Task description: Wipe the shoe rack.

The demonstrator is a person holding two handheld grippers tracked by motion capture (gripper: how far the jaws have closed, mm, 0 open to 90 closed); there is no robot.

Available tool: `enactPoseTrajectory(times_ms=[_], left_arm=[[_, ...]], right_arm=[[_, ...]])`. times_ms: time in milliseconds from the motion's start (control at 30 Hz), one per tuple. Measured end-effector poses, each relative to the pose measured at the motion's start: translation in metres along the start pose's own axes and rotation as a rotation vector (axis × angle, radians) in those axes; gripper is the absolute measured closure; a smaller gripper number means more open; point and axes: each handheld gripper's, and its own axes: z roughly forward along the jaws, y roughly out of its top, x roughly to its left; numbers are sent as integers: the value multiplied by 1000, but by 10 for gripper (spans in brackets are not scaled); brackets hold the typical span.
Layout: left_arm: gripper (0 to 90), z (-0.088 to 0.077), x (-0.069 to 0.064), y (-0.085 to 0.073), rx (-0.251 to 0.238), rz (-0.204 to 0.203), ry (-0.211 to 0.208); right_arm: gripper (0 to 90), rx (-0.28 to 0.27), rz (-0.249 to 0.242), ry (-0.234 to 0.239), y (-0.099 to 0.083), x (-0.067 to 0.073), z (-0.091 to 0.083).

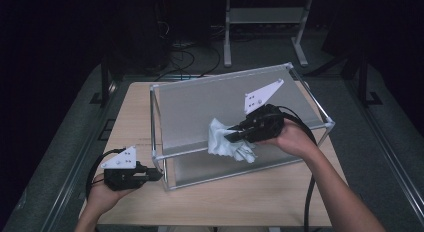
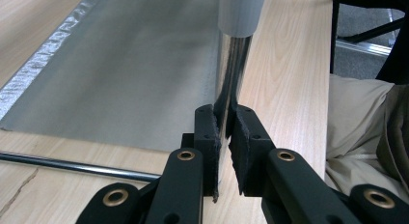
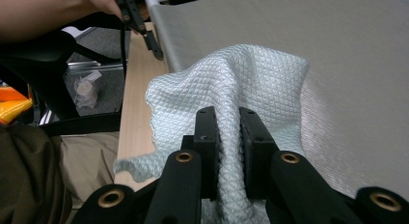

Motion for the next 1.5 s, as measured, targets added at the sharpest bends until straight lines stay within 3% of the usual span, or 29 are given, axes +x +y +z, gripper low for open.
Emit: enactPoseTrajectory(times_ms=[333, 667, 1133, 1333, 1500], left_arm=[[812, 7, 3, 6, 8, -8, -2], [812, 14, 11, 12, 10, -19, 6], [812, 21, 16, 17, 14, -22, 9], [813, 23, 16, 20, 18, -18, 12], [812, 23, 15, 21, 27, -16, 6]], right_arm=[[797, 4, -20, -1, -4, 10, -1], [799, 11, -34, -2, -7, 17, 9], [804, 11, -37, -8, -32, 32, 29], [804, 25, -59, 1, -44, 44, 51], [804, 40, -30, 18, -63, 45, 79]])
